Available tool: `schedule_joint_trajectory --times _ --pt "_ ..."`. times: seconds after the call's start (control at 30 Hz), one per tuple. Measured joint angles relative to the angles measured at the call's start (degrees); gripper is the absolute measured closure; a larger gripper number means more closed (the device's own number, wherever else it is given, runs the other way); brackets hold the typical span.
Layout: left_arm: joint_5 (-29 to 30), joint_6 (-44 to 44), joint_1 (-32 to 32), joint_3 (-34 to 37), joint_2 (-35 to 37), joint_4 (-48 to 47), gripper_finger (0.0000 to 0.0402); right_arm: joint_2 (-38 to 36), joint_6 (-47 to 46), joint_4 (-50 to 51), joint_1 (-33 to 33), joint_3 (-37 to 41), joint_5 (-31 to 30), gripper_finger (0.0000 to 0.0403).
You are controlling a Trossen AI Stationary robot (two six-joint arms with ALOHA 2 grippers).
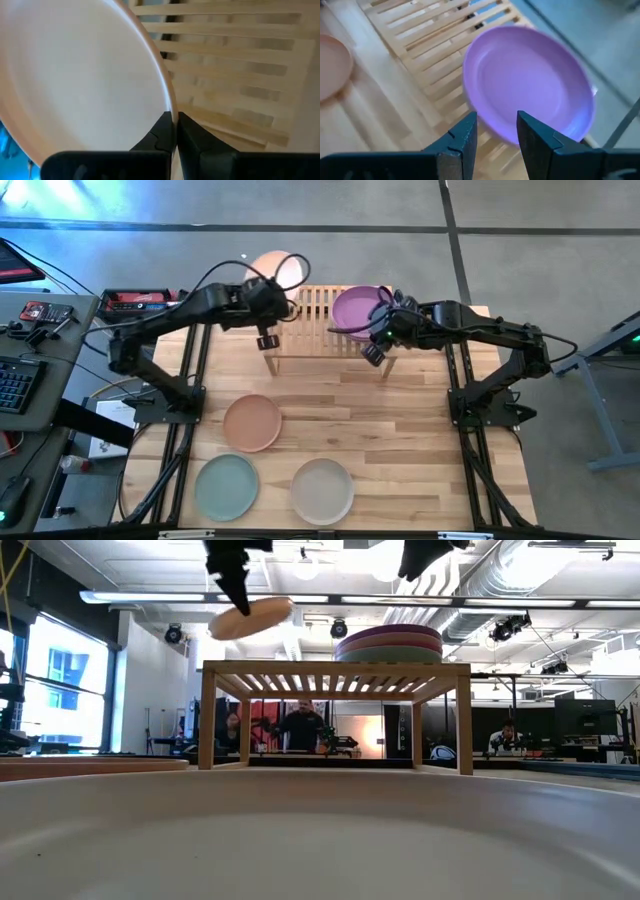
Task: Place and stack plates onto a shelf
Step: Put the white plate on the shelf
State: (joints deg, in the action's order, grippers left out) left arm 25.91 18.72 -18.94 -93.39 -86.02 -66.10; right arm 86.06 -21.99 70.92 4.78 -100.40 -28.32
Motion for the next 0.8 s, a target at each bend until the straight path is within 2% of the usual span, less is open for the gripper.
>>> schedule_joint_trajectory --times 0.13,0.33,0.8 --pt "-3.7 4.6 -0.2 -0.3 -2.9 -0.1 0.0401 0.0 -7.0 2.0 0.0 0.0 2.3 0.0288" --pt "-4.8 10.2 -0.2 -0.4 -6.1 -0.4 0.0401 0.0 -13.6 4.2 0.0 0.0 3.8 0.0288" --pt "-11.0 18.5 0.2 -0.4 -7.8 -0.7 0.0401 0.0 -18.4 4.7 0.0 0.0 4.8 0.0288"
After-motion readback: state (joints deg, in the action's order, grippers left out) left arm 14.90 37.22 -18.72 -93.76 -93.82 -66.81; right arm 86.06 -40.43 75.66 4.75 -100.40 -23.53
